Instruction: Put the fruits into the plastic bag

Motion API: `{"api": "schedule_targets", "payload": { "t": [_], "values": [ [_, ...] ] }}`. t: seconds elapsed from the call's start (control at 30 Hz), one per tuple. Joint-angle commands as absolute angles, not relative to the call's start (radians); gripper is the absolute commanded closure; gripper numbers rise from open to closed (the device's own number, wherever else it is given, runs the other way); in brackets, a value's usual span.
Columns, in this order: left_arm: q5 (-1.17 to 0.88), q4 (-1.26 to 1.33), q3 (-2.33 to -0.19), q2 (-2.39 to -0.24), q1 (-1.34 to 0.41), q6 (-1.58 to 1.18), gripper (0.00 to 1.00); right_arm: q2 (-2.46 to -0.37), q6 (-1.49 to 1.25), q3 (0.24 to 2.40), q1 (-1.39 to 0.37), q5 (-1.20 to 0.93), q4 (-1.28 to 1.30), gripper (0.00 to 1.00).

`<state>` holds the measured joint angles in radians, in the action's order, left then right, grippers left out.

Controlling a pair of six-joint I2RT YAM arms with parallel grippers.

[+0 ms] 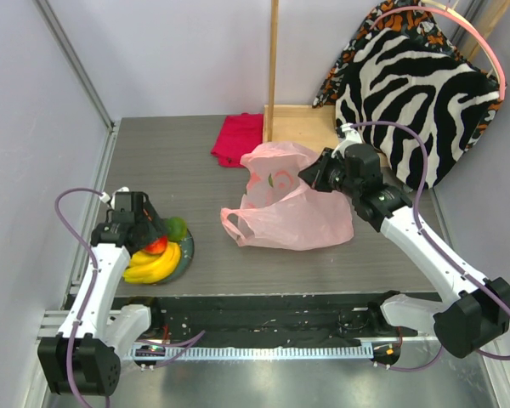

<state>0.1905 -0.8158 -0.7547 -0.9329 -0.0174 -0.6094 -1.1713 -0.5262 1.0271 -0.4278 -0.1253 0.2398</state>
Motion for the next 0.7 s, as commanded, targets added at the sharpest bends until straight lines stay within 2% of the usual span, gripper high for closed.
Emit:
{"api": "schedule_targets", "payload": {
  "t": [0.0,0.2,0.33,0.4,0.53,0.63,0.67],
  "values": [
    [0.192,-0.799,-0.767,-0.875,-0.012,-0.609,0.5,-1.137,-0.532,1.025,-0.423,-0.129,0.19,0.99],
    [0.166,-0.778,-0.79,-0.744,-0.011,-0.578,0.6,-1.123,-0.532,1.017,-0.422,-0.143,0.169,0.99],
    [0.016,-0.689,-0.81,-0.663,-0.012,-0.528,0.71,-1.112,-0.526,1.011,-0.422,-0.153,0.161,0.99],
    [-0.11,-0.574,-0.799,-0.637,-0.012,-0.549,0.73,-1.108,-0.526,1.009,-0.423,-0.161,0.155,0.99],
    [-0.227,-0.396,-0.79,-0.658,-0.035,-0.646,0.74,-1.106,-0.531,1.003,-0.422,-0.172,0.155,0.99],
    [-0.169,-0.292,-0.804,-0.711,-0.151,-0.654,0.74,-1.108,-0.543,0.999,-0.423,-0.189,0.149,0.99],
    [-0.141,-0.264,-0.827,-0.728,-0.244,-0.647,0.74,-1.108,-0.551,0.996,-0.422,-0.195,0.144,0.99]
  ]
}}
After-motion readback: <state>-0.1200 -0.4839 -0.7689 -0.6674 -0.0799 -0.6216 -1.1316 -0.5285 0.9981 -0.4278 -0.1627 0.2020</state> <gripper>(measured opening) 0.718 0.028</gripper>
